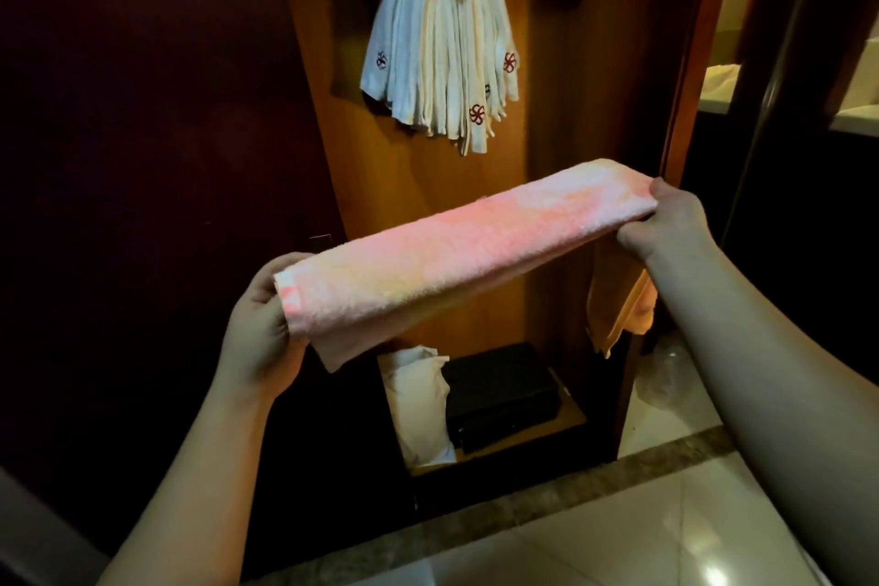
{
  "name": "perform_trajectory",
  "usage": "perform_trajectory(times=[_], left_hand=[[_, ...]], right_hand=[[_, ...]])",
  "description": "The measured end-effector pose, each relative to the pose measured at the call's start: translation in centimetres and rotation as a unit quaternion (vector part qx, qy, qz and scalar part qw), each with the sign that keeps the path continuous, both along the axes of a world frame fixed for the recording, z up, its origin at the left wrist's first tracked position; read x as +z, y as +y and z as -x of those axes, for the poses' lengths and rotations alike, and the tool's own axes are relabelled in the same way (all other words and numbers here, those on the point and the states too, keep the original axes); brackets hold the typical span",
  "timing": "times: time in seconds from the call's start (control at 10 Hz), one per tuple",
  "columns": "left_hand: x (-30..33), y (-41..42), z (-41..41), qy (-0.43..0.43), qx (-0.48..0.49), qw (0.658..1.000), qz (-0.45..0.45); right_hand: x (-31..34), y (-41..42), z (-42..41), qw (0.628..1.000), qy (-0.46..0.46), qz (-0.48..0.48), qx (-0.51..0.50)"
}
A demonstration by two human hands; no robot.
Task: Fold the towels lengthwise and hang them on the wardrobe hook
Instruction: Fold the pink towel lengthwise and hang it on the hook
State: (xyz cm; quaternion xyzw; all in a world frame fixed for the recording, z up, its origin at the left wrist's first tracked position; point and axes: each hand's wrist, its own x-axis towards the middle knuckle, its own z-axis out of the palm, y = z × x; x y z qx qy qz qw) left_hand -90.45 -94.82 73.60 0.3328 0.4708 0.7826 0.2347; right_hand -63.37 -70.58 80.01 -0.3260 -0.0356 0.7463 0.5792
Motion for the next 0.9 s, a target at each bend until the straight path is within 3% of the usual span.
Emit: perform_trajectory(times=[0.4,0.5,0.6,0.8,0.9], left_hand=[[-3.0,-0.8,1.4,-0.120,-0.104,0.987,0.015],[-2.6,-0.5,0.0,-0.090,-0.088,0.987,0.097],[-4.0,0.5,-0.1,-0.062,-0.126,0.981,0.132],[-6.3,2.5,-0.7,-0.167,-0.076,0.967,0.177],[-9.5,4.2,-0.1,-0.163,-0.024,0.953,0.254]], right_hand=[[-1.6,0.2,-0.4,0.994,-0.102,-0.036,0.018],[-2.6,1.3,-1.4,0.959,-0.232,-0.159,0.037],[-3.7,2.6,-2.3,0.924,-0.306,-0.219,0.065],[-5.1,1.7,-3.0,0.882,-0.383,-0.251,0.115],[-5.5,1.9,-2.6,0.857,-0.419,-0.271,0.130]])
